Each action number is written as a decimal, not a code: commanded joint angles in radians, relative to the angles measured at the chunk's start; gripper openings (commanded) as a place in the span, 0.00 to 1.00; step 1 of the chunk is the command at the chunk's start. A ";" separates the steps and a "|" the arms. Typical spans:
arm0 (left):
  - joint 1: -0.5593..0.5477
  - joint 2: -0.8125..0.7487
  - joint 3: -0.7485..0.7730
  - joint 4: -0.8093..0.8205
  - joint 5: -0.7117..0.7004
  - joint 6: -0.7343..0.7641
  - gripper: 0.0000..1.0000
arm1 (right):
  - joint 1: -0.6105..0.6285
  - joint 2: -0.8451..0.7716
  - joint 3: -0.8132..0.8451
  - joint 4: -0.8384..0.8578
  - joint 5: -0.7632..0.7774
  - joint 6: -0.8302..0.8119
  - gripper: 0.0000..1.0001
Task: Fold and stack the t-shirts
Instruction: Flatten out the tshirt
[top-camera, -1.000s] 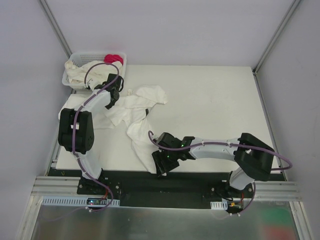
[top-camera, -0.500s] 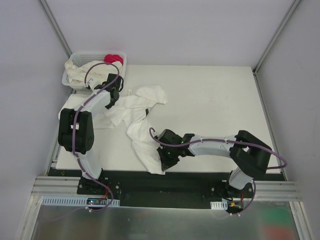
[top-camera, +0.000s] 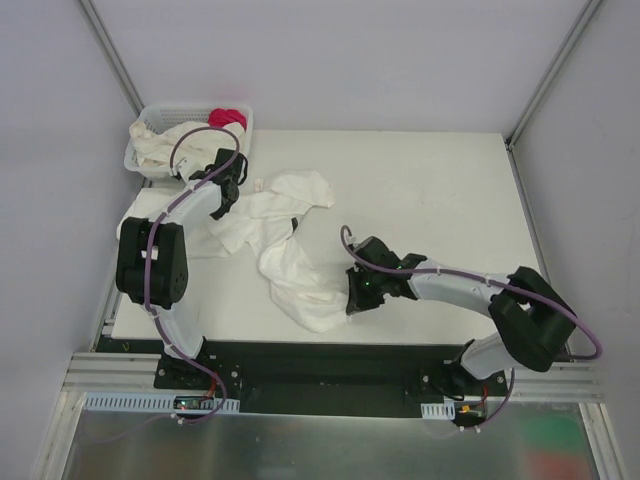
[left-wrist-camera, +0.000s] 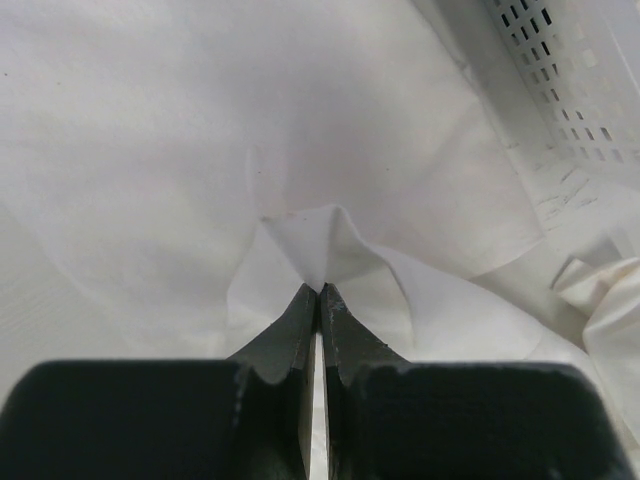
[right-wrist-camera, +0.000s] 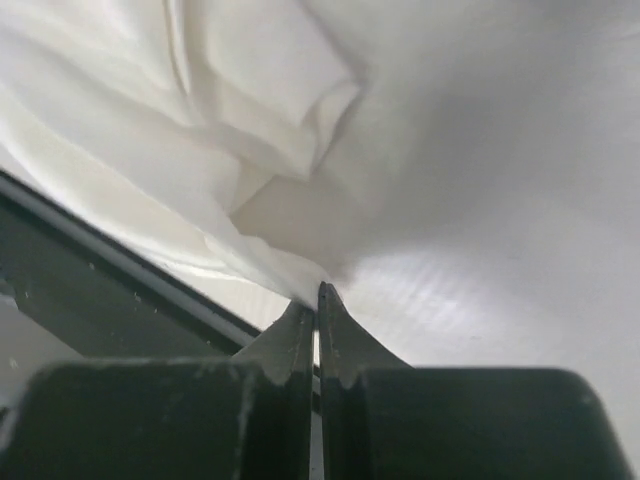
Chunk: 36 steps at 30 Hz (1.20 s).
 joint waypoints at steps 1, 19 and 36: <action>-0.015 -0.044 -0.007 -0.007 -0.002 0.028 0.00 | -0.118 -0.106 -0.030 -0.022 0.082 0.004 0.01; -0.133 -0.050 0.007 -0.006 -0.077 0.134 0.00 | -0.579 -0.124 0.084 -0.086 0.522 0.043 0.00; -0.226 -0.016 0.027 0.014 -0.092 0.188 0.00 | -0.911 -0.087 0.252 -0.125 0.709 0.036 0.00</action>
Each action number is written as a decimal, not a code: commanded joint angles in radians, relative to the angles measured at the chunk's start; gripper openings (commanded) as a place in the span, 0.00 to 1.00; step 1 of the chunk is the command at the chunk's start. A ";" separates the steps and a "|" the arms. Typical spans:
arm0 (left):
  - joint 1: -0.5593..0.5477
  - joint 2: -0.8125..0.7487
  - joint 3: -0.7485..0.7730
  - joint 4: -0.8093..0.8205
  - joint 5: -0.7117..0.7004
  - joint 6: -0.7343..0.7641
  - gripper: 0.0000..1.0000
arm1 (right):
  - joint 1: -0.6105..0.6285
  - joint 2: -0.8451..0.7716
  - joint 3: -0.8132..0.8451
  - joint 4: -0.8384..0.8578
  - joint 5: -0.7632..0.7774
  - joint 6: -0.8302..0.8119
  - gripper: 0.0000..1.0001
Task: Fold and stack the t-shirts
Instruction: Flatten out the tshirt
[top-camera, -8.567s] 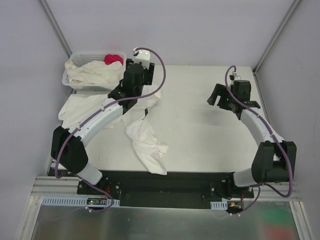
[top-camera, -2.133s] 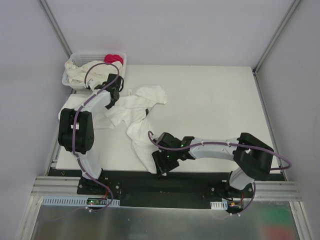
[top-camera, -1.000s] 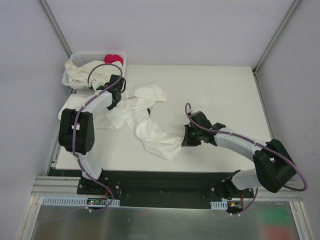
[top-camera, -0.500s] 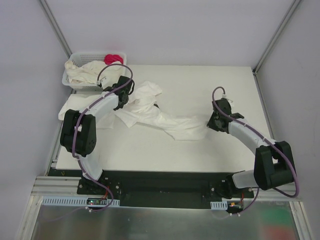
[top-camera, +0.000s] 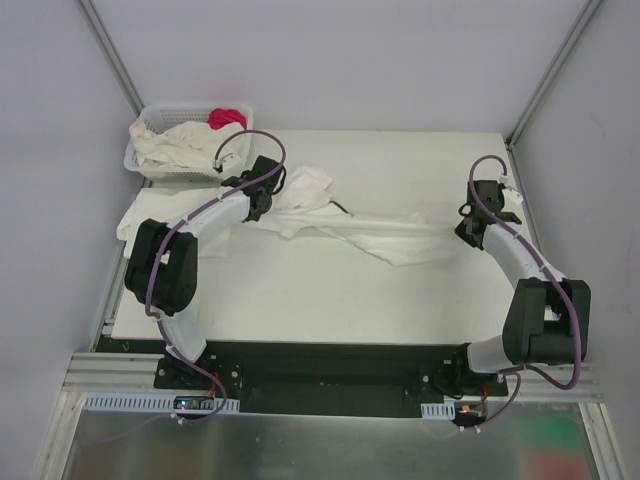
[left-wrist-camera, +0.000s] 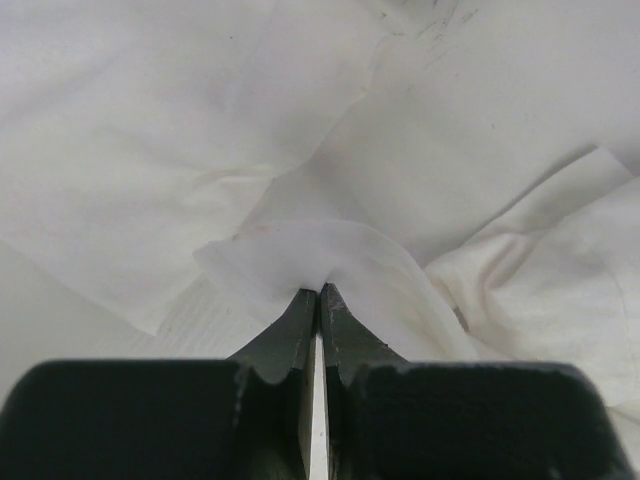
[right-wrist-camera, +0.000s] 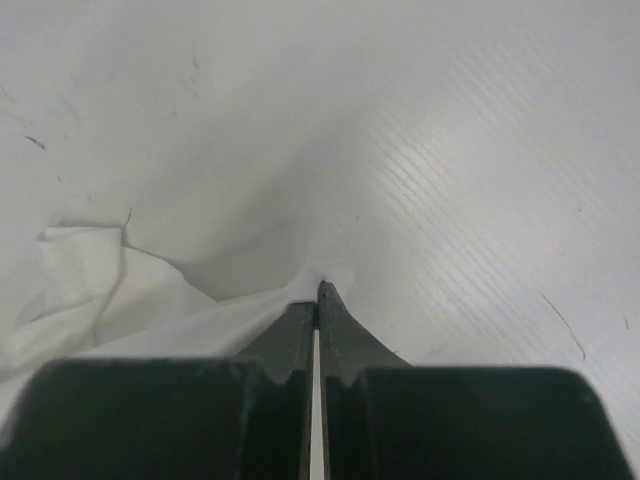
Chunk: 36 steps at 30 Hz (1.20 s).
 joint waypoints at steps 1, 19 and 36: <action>-0.013 -0.005 0.032 0.019 -0.042 0.054 0.00 | -0.037 -0.019 0.099 -0.013 0.086 0.012 0.01; -0.076 -0.069 0.308 0.151 -0.185 0.419 0.00 | 0.067 0.071 0.460 -0.101 0.146 -0.171 0.01; -0.184 -0.433 0.280 0.802 0.191 1.166 0.00 | 0.145 -0.267 0.392 0.502 0.030 -0.565 0.01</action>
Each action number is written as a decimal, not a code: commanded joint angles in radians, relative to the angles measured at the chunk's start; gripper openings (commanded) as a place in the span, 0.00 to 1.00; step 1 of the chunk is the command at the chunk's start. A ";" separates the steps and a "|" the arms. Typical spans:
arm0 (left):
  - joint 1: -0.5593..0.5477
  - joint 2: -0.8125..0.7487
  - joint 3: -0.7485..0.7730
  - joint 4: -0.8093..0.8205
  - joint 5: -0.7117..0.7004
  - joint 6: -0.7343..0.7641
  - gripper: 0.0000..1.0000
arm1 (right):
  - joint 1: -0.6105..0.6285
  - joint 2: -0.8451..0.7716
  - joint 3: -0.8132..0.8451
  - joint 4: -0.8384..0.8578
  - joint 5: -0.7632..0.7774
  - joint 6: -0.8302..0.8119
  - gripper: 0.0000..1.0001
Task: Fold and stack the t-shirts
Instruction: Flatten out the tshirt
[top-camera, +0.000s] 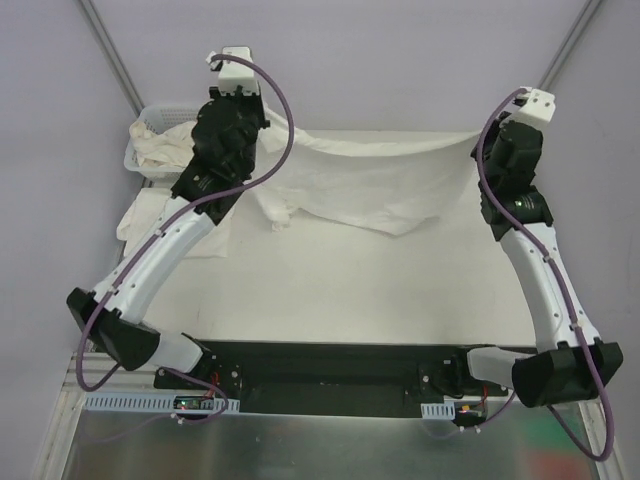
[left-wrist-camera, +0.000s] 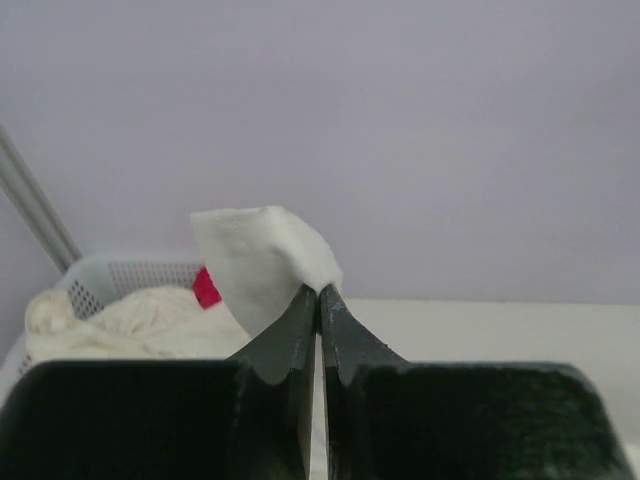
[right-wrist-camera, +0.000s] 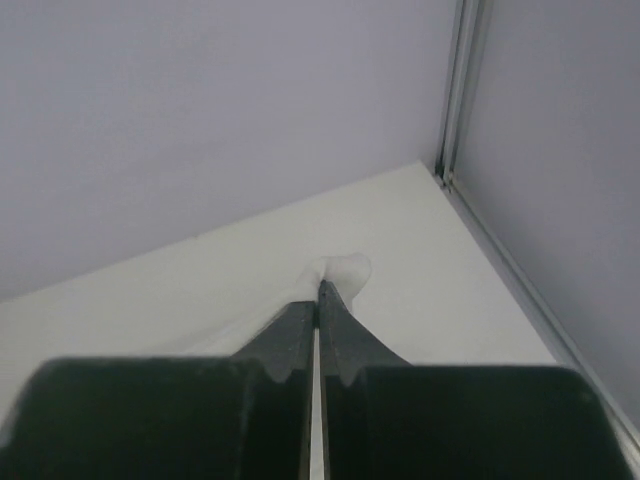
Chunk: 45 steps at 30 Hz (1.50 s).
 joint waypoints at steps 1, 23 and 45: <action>-0.039 -0.128 -0.018 0.219 0.095 0.231 0.00 | 0.014 -0.117 0.009 0.296 -0.028 -0.163 0.01; -0.083 -0.501 -0.098 0.255 0.355 0.291 0.00 | 0.286 -0.321 0.009 0.583 0.024 -0.600 0.01; -0.083 -0.459 0.180 0.451 0.638 0.600 0.00 | 0.309 -0.171 0.371 1.089 -0.347 -0.849 0.01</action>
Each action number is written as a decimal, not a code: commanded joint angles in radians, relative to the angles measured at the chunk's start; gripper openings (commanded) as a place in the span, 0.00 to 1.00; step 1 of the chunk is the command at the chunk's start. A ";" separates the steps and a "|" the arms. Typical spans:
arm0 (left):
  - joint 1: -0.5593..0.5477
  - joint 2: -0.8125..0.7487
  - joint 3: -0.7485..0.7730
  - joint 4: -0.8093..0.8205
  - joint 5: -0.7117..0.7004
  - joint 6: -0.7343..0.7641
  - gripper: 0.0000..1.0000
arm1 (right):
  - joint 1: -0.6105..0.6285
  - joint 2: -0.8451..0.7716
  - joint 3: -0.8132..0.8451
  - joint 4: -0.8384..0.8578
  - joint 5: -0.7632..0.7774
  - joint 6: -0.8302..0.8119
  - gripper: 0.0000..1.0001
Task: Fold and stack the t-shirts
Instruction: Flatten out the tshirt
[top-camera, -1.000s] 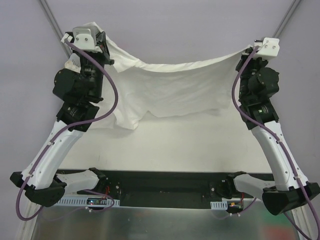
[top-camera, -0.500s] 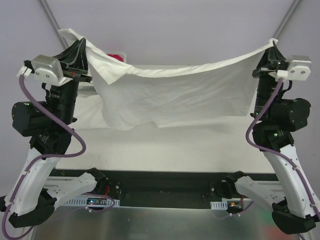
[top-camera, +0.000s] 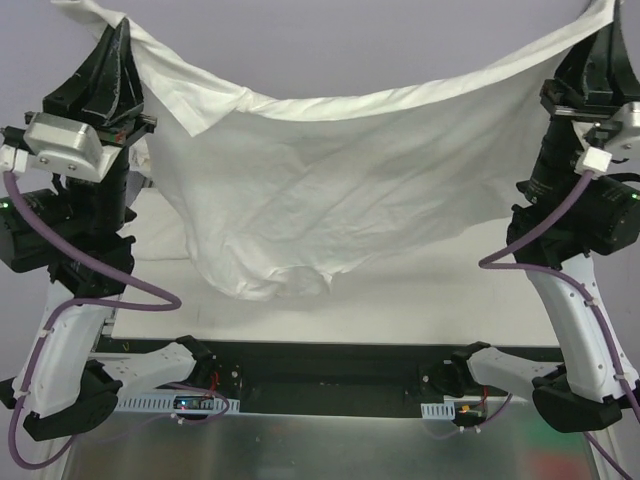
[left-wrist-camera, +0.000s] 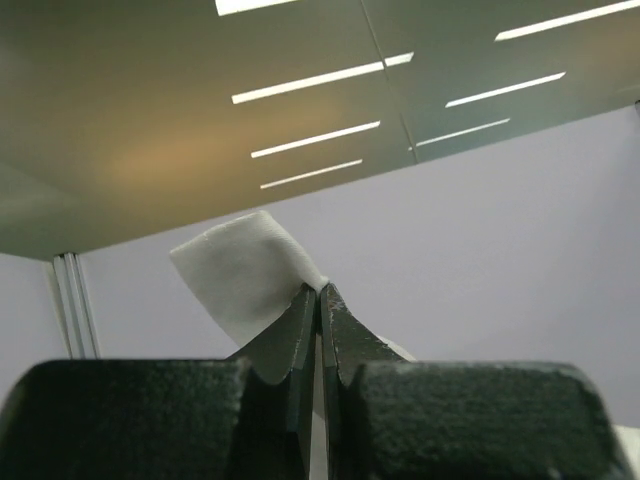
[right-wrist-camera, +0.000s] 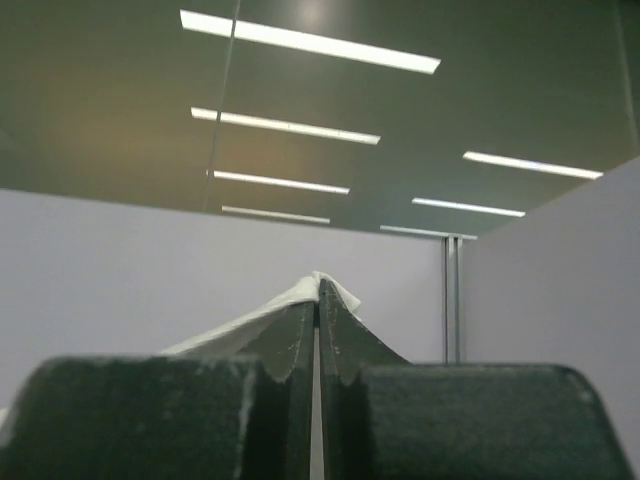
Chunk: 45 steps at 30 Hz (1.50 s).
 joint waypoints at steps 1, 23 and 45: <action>-0.006 -0.023 0.099 0.108 0.111 0.037 0.00 | 0.003 -0.002 0.112 0.180 -0.140 -0.032 0.01; -0.005 -0.151 0.102 0.160 0.275 -0.066 0.00 | 0.005 -0.140 0.026 0.407 -0.347 0.052 0.01; -0.005 -0.132 -0.122 0.220 0.160 -0.018 0.00 | 0.003 -0.227 -0.127 -0.039 0.119 0.139 0.01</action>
